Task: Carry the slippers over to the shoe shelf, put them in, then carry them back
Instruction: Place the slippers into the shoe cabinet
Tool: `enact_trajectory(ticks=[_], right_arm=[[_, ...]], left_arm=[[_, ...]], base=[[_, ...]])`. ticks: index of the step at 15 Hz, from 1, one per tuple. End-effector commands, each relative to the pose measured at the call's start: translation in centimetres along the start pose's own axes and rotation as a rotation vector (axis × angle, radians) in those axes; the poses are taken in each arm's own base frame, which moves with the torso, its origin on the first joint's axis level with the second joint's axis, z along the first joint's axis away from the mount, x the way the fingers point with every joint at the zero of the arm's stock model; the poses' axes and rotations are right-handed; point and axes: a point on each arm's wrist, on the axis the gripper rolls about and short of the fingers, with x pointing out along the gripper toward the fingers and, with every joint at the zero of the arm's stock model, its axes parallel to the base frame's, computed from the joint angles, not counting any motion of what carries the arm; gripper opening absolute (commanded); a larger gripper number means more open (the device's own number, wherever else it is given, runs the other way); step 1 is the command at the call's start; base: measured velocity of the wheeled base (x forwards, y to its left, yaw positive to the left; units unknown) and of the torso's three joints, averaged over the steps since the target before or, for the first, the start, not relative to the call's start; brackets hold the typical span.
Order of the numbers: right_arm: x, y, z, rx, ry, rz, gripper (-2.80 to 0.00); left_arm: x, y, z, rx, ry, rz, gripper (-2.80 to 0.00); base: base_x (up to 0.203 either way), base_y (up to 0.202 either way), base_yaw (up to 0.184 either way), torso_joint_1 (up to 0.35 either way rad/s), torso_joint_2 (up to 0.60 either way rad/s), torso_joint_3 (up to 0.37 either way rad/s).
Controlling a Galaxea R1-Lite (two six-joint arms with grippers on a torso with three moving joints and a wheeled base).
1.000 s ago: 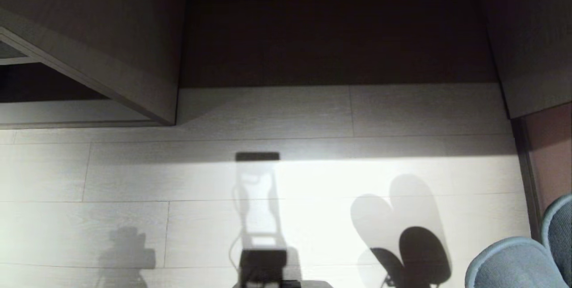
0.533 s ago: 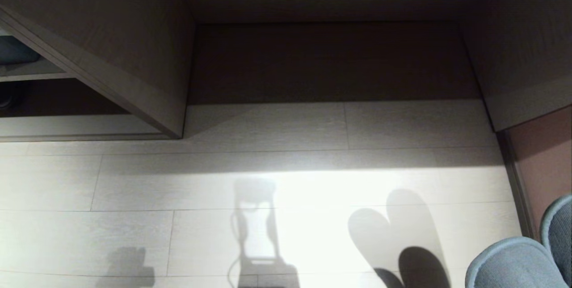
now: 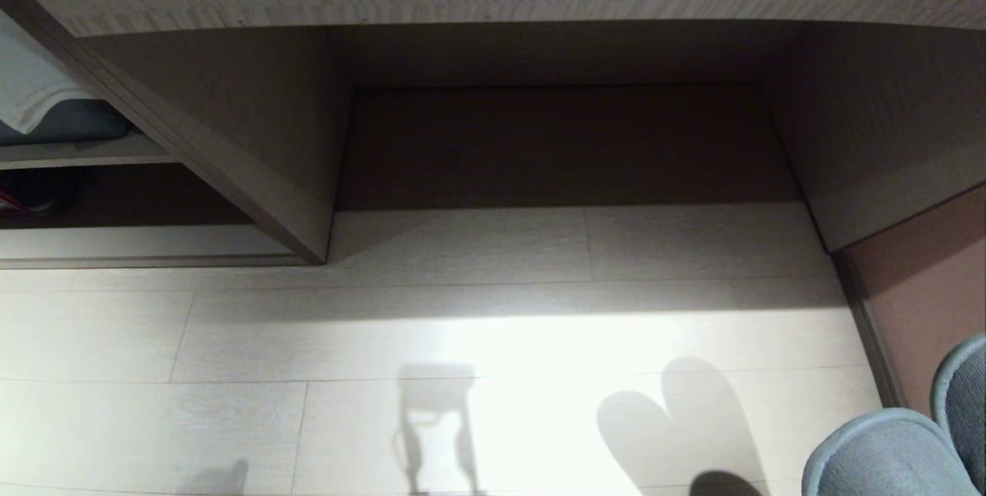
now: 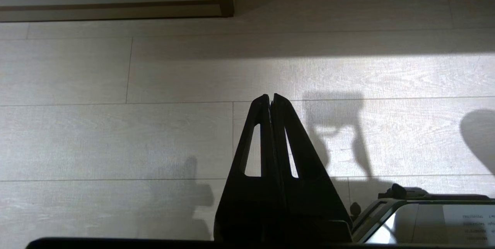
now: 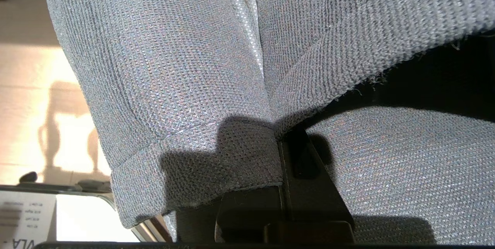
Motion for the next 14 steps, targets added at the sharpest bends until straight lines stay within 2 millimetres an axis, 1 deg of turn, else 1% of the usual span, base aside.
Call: enact_trajectory(ticks=[1, 14], right_arm=[[0.01, 0.00, 0.01, -0.001, 0.001, 0.001, -2.80], [0.01, 0.00, 0.01, -0.001, 0.000, 0.001, -2.80]], left_arm=[[0.01, 0.00, 0.01, 0.000, 0.001, 0.001, -2.80], [0.01, 0.00, 0.01, 0.000, 0.001, 0.001, -2.80]], base=[[0.000, 0.000, 0.000, 0.007, 0.00, 0.208], [0.000, 0.000, 0.000, 0.002, 0.00, 0.205]])
